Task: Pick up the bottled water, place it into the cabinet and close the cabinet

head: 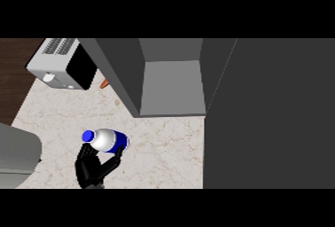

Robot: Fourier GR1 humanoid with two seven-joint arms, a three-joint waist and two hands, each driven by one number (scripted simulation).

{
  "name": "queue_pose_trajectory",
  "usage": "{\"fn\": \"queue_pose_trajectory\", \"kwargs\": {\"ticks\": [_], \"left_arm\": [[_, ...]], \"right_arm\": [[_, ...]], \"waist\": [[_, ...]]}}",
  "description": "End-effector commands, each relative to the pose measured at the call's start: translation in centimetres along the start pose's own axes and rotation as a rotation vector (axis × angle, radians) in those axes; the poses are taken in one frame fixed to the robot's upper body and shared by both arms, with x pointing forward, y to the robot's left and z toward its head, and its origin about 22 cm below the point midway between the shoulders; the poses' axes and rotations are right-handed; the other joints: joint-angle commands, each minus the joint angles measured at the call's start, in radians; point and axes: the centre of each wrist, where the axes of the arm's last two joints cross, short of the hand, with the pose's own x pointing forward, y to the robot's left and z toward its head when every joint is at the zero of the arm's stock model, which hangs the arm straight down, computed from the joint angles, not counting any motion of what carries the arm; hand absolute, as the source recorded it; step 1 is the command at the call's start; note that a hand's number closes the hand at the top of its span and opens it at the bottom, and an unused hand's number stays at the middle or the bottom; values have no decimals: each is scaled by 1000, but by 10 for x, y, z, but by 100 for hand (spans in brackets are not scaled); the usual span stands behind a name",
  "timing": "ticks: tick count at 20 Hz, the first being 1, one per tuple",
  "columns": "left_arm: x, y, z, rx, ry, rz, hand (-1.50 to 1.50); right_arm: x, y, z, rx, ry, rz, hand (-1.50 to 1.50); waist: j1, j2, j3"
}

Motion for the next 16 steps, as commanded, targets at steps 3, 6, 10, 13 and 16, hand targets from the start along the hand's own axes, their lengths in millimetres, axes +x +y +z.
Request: {"fn": "queue_pose_trajectory", "kwargs": {"ticks": [3, 6, 10, 13, 16], "left_arm": [[-5, -15, -3, -149, 28, 68, 150], [1, 2, -3, -341, 86, 79, 150], [-1, -13, 2, -437, 82, 88, 150], [12, -17, -11, -480, 85, 103, 150], [7, -43, -8, -489, 104, 137, 150]], "right_arm": [[20, 2, -1, -18, -50, -28, -150], [21, 6, -4, 2, -34, -19, -150], [13, 2, -2, 1, -39, -30, -150], [19, -3, 3, -6, -16, -25, -150], [21, 1, -3, -13, -32, -32, -150]], "waist": [[-12, 14, -26], [-1, 14, -26], [0, 12, -24], [8, 9, -23], [7, 11, -24]]}}
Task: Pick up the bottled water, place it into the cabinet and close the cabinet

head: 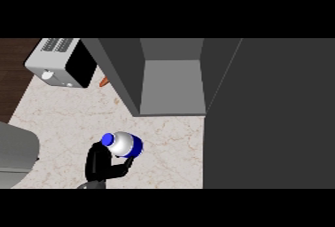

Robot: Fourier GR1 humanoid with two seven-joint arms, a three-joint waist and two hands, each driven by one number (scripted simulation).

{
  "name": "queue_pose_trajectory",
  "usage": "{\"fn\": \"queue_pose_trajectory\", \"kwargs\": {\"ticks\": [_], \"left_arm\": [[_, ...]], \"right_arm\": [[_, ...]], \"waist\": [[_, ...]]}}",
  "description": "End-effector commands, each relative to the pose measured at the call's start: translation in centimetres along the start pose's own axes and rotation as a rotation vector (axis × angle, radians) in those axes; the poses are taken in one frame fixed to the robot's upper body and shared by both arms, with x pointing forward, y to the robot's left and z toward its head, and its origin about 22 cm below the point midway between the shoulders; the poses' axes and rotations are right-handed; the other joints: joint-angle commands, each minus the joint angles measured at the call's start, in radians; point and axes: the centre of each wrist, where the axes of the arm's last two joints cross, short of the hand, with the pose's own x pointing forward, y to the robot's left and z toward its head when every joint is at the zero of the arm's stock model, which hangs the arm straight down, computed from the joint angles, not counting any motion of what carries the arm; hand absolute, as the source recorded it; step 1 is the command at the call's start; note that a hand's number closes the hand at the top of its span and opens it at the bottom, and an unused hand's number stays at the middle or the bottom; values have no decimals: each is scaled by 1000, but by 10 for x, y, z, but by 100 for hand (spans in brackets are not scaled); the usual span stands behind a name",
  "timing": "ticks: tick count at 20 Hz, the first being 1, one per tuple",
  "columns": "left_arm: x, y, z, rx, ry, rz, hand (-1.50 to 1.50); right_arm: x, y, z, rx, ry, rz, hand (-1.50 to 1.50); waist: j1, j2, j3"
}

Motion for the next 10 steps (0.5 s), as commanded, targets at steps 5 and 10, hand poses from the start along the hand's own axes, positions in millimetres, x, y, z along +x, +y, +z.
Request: {"fn": "queue_pose_trajectory", "kwargs": {"ticks": [5, 10], "left_arm": [[14, -44, -19, -77, 38, 45, 150], [40, -100, -39, -113, 34, 67, 150]], "right_arm": [[7, 1, 4, -7, -41, -27, -150], [26, 4, -5, -19, -39, -29, -150]], "waist": [[0, -1, -5], [5, -1, -6]]}}
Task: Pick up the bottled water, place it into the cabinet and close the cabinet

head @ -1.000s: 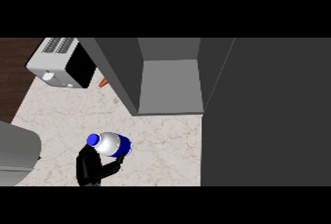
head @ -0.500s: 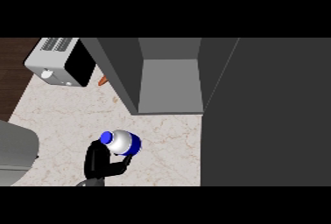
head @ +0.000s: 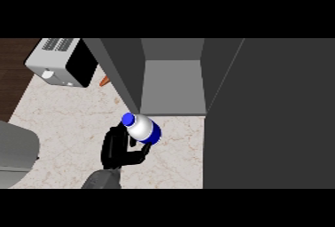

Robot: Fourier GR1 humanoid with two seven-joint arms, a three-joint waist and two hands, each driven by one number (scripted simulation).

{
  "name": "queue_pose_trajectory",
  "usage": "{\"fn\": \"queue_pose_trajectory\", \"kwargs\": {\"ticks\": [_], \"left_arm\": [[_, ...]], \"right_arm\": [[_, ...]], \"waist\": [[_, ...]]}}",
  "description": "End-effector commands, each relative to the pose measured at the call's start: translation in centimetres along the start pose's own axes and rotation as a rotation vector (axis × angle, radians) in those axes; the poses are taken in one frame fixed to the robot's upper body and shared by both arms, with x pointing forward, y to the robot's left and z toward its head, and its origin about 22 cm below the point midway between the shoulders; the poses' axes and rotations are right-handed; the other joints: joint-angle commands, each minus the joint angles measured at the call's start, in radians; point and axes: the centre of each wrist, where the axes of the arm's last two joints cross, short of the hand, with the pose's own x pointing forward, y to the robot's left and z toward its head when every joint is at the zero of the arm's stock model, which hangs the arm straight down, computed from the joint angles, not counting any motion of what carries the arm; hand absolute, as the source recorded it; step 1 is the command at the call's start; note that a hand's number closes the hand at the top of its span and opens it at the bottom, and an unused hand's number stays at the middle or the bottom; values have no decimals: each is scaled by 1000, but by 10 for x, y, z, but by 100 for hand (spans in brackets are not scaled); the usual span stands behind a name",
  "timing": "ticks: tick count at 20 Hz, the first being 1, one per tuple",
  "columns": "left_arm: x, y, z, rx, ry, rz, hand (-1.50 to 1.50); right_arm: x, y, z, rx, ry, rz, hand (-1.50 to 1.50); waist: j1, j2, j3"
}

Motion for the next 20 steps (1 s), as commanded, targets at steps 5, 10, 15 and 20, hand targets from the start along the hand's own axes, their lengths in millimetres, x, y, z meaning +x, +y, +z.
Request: {"fn": "queue_pose_trajectory", "kwargs": {"ticks": [5, 10, 15, 20], "left_arm": [[29, -58, -38, -50, -58, -140, 150], [52, -94, -72, -81, -35, -170, 150], [65, -127, -98, -54, -44, -227, 150], [76, -150, -132, -18, -15, -341, 150]], "right_arm": [[14, 8, -5, -8, -36, -40, -150], [18, -1, -11, 1, -56, -47, -150], [10, -10, 2, -16, -65, -57, -150], [3, -13, -6, -16, -72, -41, -150]], "waist": [[-7, 1, -1], [-5, 4, -1], [-27, 2, 0], [-29, 7, -1]]}}
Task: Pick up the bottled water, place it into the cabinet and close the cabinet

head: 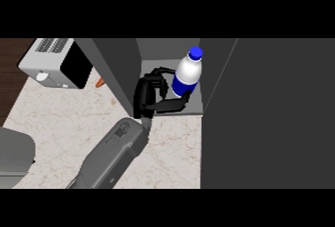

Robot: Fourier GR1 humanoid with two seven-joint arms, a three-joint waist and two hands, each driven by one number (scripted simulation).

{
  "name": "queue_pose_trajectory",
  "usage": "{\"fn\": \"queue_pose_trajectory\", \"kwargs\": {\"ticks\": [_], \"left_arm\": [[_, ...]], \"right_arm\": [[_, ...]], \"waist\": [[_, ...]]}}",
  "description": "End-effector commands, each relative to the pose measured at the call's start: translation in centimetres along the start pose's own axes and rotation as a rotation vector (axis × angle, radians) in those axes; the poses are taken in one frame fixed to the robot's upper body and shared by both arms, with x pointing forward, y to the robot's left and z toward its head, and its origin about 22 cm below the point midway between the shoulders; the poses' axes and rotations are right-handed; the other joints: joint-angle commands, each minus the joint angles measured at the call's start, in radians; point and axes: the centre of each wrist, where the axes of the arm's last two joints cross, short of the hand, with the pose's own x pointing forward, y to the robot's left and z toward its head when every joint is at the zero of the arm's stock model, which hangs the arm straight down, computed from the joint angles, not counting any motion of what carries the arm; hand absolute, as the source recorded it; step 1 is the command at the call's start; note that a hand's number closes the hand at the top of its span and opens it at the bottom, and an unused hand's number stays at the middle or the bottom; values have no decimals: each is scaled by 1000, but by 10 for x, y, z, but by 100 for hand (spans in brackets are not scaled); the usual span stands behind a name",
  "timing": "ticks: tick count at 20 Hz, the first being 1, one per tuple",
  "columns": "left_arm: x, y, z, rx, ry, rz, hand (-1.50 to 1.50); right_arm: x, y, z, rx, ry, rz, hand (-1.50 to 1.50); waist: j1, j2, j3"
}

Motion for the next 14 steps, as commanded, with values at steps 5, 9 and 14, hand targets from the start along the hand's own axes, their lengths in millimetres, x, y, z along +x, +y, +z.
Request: {"fn": "queue_pose_trajectory", "kwargs": {"ticks": [5, 9, 14], "left_arm": [[-5, -2, -26, 101, 38, -68, 150], [-3, 3, -49, 107, 50, -170, 150], [-15, 19, -55, 149, 71, -345, 150]], "right_arm": [[18, -11, -1, 7, -45, -41, -150], [13, -9, -7, 21, -33, -30, -150], [7, -14, -4, 14, -68, -41, -150]], "waist": [[-21, 6, 0], [-27, 15, -1], [-33, 20, 0]]}}
